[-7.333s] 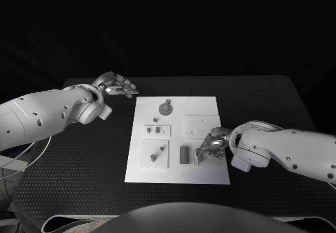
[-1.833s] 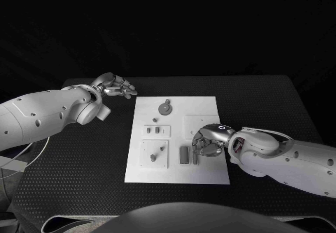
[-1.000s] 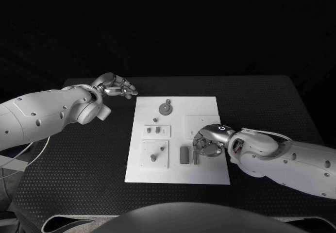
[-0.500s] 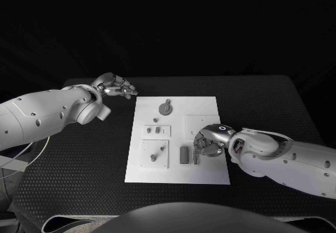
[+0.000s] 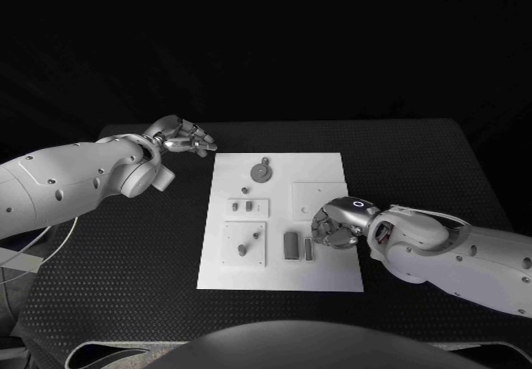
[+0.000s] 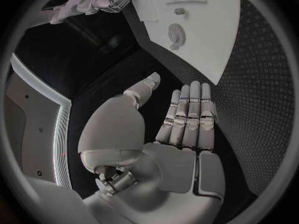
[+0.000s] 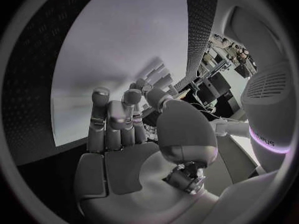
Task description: Assemble the parts on the task board
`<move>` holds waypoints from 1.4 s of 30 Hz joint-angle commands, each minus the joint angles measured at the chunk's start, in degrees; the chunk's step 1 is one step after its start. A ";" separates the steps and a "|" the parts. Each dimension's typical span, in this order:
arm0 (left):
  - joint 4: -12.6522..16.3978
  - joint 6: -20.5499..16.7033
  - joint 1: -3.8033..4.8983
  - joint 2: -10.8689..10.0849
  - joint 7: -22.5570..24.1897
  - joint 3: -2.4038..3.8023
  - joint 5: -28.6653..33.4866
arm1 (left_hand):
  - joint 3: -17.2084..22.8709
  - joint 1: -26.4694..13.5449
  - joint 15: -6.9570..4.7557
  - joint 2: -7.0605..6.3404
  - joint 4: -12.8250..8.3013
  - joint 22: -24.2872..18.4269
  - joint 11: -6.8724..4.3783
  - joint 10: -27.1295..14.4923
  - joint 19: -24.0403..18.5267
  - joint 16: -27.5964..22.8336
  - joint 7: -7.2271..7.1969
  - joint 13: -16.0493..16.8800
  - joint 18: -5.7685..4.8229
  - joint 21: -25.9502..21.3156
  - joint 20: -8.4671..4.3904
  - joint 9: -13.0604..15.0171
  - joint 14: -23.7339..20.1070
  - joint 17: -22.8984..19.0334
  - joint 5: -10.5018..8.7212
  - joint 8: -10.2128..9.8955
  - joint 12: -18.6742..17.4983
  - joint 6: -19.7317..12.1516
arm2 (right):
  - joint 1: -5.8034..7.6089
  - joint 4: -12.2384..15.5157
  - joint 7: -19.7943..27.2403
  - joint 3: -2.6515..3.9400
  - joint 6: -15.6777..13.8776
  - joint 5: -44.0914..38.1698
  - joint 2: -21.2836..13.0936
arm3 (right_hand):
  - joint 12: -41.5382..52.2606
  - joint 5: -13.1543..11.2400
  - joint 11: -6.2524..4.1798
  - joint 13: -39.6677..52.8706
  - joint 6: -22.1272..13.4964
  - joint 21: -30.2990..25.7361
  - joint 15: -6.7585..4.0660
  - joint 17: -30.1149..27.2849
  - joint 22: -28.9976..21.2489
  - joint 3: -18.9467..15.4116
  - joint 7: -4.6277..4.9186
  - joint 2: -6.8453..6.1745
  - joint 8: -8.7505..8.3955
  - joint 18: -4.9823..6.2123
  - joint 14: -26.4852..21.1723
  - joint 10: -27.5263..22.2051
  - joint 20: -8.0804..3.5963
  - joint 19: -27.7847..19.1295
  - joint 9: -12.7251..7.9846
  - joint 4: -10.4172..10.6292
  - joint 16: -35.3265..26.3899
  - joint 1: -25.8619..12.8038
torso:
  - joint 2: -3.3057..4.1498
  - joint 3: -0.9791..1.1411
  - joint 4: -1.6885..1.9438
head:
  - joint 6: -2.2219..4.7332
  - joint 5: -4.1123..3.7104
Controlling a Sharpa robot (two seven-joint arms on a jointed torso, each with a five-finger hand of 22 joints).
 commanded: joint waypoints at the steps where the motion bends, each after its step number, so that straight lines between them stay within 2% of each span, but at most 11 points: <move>1: -0.02 0.20 0.07 0.12 0.90 0.03 -0.10 | -0.07 -0.30 0.03 0.31 0.33 -0.08 0.10 -0.47 -0.25 -0.37 0.02 -0.09 -0.36 0.14 0.26 -0.05 0.44 0.10 -0.09 0.26 -0.20 -0.46 | 0.99 1.15 0.78 0.15 -6.33 4.28 -0.43 | -0.24 0.14 0.23 -0.15 -1.42 0.03 -0.65 -0.18 0.73 -0.11 0.45 -1.31 -0.67 0.80 -0.07 -0.04 -0.15 0.06 0.01 0.30 -0.13 -1.03 | -0.04 -0.02 -0.01 | 0.00 -0.15; 10: -0.44 -0.40 0.07 0.56 1.07 0.04 0.87 | -0.19 -0.48 0.05 0.15 0.47 -0.12 0.13 -0.51 -0.29 -0.48 0.04 -0.10 -0.38 0.13 0.28 -0.08 0.41 0.18 -0.11 0.24 -0.22 -0.50 | 4.29 1.95 6.11 1.73 -13.52 14.33 -2.00 | -1.63 0.13 1.90 -0.47 -7.10 -1.28 0.57 -1.16 0.02 -1.51 2.22 -8.76 -3.76 0.80 -0.99 -3.50 0.09 -0.51 -0.78 4.39 -2.00 -5.21 | -0.17 -0.01 -0.11 | 0.00 -0.50; 13: -0.66 -0.84 0.07 0.84 1.35 0.04 1.32 | -0.25 -0.60 0.06 0.07 0.57 -0.14 0.14 -0.53 -0.31 -0.53 0.05 -0.11 -0.39 0.13 0.28 -0.09 0.41 0.22 -0.11 0.24 -0.22 -0.52 | 4.78 0.01 9.22 3.29 -15.43 21.82 -1.62 | -4.47 0.14 2.34 -2.51 -7.81 -3.15 1.13 -2.39 -0.55 -2.90 2.72 -8.72 -4.03 0.76 -3.15 -6.25 0.99 -2.99 -0.61 4.11 -4.54 -5.59 | -0.28 0.02 -0.11 | 0.00 -0.79; 16: -1.34 -0.02 0.08 1.44 1.89 0.06 4.77 | -0.27 -0.67 0.08 0.07 0.66 -0.17 0.12 -0.51 -0.38 -0.63 0.03 -0.10 -0.40 0.10 0.30 -0.08 0.34 0.24 -0.09 0.28 -0.20 -0.47 | 4.87 -5.10 12.38 4.82 -14.63 29.14 0.06 | -7.37 0.16 2.91 -5.20 -8.20 -4.81 1.65 -3.42 -0.96 -3.55 3.22 -7.77 -4.17 0.49 -5.33 -8.23 2.10 -5.40 -0.48 3.15 -6.58 -5.07 | -0.60 0.05 -0.17 | 0.00 -1.05; 20: -2.41 1.70 0.11 2.32 3.52 0.12 11.66 | -0.38 -0.58 0.65 0.77 0.62 -0.51 0.36 -1.15 -1.70 -1.88 -0.24 -0.33 -0.63 -0.14 0.74 -0.06 -0.94 0.03 -0.10 0.53 -0.40 0.01 | 4.91 -14.70 19.17 6.15 -10.54 43.74 3.44 | -10.72 0.17 3.78 -8.43 -9.29 -7.14 2.46 -4.87 -1.85 -3.46 3.99 -5.64 -4.71 0.13 -8.02 -10.75 3.27 -8.17 -0.54 1.56 -9.48 -4.05 | -1.29 0.06 -0.19 | 4.12 -1.60; 24: -5.42 1.09 0.49 4.27 5.46 0.21 14.08 | -0.92 -0.53 1.33 1.58 0.14 -0.59 0.76 -2.22 -2.89 -3.62 -0.41 -0.94 -0.47 0.04 1.35 -0.38 -2.69 -0.52 -0.10 0.18 -0.47 -0.41 | 4.83 -25.78 24.15 8.06 -5.08 50.80 8.24 | -15.72 0.23 5.68 -13.40 -11.13 -11.43 4.52 -7.70 -3.57 -3.18 5.55 -3.15 -5.66 -0.96 -12.97 -14.96 5.16 -13.51 -0.98 0.07 -14.97 -3.28 | -2.29 0.17 -0.21 | 8.01 -2.19; 26: -7.23 0.25 0.76 5.36 6.25 0.23 14.58 | -1.15 -0.53 1.66 1.58 -0.15 -0.59 1.28 -3.74 -3.13 -4.72 0.01 -1.60 -0.22 0.10 1.63 -0.61 -4.07 -0.96 -0.13 -0.16 -0.59 -0.92 | 4.24 -31.01 25.58 10.38 -4.28 51.96 10.87 | -18.01 0.20 6.40 -16.22 -11.89 -13.59 5.27 -9.72 -4.80 -2.28 6.15 -1.45 -5.95 -1.20 -14.18 -15.59 5.92 -15.24 -1.16 -0.16 -18.34 -1.00 | -2.79 0.29 -0.23 | 9.51 -2.32; 28: -9.01 0.19 0.92 6.57 6.98 0.25 16.45 | -1.26 -0.53 2.26 1.24 -0.46 -0.83 1.42 -6.62 -3.74 -6.47 0.16 -2.81 0.16 -0.04 2.21 -0.86 -6.51 -1.74 -0.42 -0.53 -0.55 -1.57 | 3.96 -35.77 26.21 11.74 -1.45 54.81 12.89 | -20.23 0.09 7.18 -19.00 -12.68 -15.79 6.20 -11.86 -6.17 -1.92 6.72 -0.53 -6.22 -1.49 -14.67 -15.98 6.75 -16.75 -1.36 -0.23 -21.92 0.92 | -3.23 0.47 -0.27 | 11.42 -2.16; 34: -11.25 1.46 1.34 8.64 8.02 0.31 20.11 | -1.93 -1.23 2.80 1.35 -0.61 -1.92 1.24 -7.93 -6.06 -8.31 -0.31 -4.44 0.14 -0.15 3.04 -1.09 -8.84 -2.81 -1.00 -0.69 -0.35 -2.13 | 3.93 -42.98 26.70 12.88 4.94 63.23 15.77 | -27.85 0.17 9.98 -27.43 -15.45 -22.46 9.47 -18.12 -10.31 -2.26 6.81 1.54 -7.24 -2.50 -16.91 -18.02 9.00 -21.76 -2.28 -0.14 -33.96 0.63 | -4.35 0.63 -0.40 | 15.40 -2.45; 37: -12.83 2.48 1.34 10.09 8.96 0.36 21.44 | -3.07 -2.05 2.78 1.82 -1.02 -2.45 0.88 -8.35 -6.91 -8.78 -0.75 -5.19 -0.13 -0.11 3.13 -1.21 -9.38 -3.20 -1.03 -0.88 -0.37 -2.62 | 3.91 -44.60 26.60 14.44 6.38 65.98 16.83 | -30.46 0.17 9.96 -30.67 -16.18 -23.53 9.64 -19.41 -11.14 -3.13 6.35 2.14 -7.38 -2.37 -15.95 -18.07 9.48 -21.79 -2.69 -0.14 -37.25 -0.22 | -4.80 0.69 -0.60 | 16.89 -2.36; 42: -15.12 4.24 1.31 12.05 10.04 0.40 23.85 | -4.49 -2.85 2.58 2.99 -2.02 -3.24 0.12 -8.94 -7.45 -8.85 -1.27 -6.27 -0.49 -0.02 2.99 -1.40 -9.04 -3.66 -1.13 -1.29 -0.36 -3.54 | 3.85 -46.69 26.99 15.49 7.44 67.46 18.22 | -33.57 0.16 9.52 -35.45 -16.45 -23.05 8.62 -19.74 -11.32 -4.99 5.89 3.11 -7.04 -1.16 -11.01 -16.48 9.55 -18.91 -3.30 -0.04 -40.13 -2.00 | -5.67 0.88 -1.00 | 19.30 -1.69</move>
